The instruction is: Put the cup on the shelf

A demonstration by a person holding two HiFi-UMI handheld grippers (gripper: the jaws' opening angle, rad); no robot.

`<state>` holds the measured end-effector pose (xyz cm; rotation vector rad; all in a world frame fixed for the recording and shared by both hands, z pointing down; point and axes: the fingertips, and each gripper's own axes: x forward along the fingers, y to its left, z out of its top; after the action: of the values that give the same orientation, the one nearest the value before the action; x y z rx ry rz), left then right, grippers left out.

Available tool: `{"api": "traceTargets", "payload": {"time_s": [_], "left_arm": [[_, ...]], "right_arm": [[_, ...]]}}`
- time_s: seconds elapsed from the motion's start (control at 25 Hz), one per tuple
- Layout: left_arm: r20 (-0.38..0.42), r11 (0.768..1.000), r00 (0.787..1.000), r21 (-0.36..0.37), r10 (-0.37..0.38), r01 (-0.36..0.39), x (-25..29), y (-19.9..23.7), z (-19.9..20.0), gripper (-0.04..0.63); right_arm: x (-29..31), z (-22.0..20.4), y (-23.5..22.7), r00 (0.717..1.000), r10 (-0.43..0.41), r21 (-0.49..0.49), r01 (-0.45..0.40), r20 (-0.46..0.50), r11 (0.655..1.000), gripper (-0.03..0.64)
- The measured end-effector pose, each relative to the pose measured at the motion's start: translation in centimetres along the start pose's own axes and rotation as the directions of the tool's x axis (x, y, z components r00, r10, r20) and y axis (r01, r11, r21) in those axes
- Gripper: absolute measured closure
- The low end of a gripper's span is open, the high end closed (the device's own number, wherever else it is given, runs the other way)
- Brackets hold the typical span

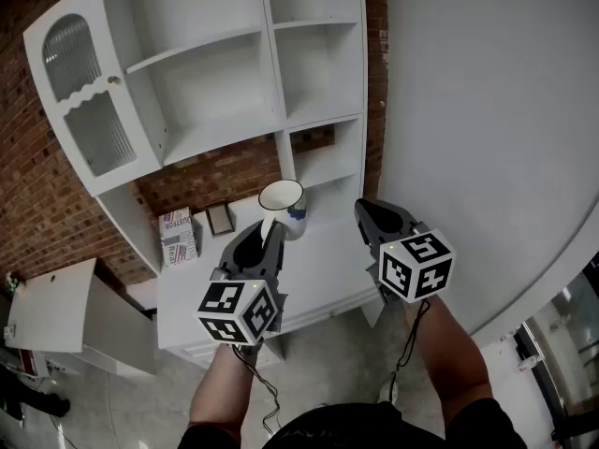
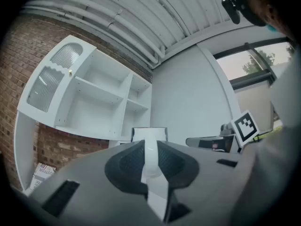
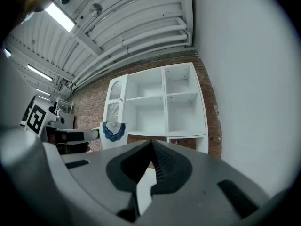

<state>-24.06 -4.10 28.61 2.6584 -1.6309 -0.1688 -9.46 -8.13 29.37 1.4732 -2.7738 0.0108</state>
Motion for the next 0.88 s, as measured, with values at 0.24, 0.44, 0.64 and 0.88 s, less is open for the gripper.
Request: {"api": "traceTargets", "payload": {"time_s": [0.24,0.44,0.64,0.88], "left_arm": [[0.003,1.000,1.000,0.003,-0.003,0.003,-0.3,-0.2,0.2,0.533],[0.001,1.000,1.000,0.002,-0.005,0.005,-0.6,-0.3,0.2,0.532],[0.007,1.000,1.000,0.000,-0.014,0.014,-1.0,-0.5,0.5,0.532],[0.005,0.999,0.999,-0.005,-0.036,0.036,-1.1,-0.5,0.8,0.532]], "right_arm": [[-0.2,0.2,0.2,1.000,0.007,0.004,-0.007,0.005,1.000,0.617],[-0.5,0.3,0.5,1.000,0.005,0.000,-0.005,0.004,1.000,0.617],[-0.9,0.8,0.8,1.000,-0.001,0.005,0.001,0.010,1.000,0.617],[-1.1,1.4,1.1,1.000,-0.015,0.004,0.015,0.021,1.000,0.617]]}}
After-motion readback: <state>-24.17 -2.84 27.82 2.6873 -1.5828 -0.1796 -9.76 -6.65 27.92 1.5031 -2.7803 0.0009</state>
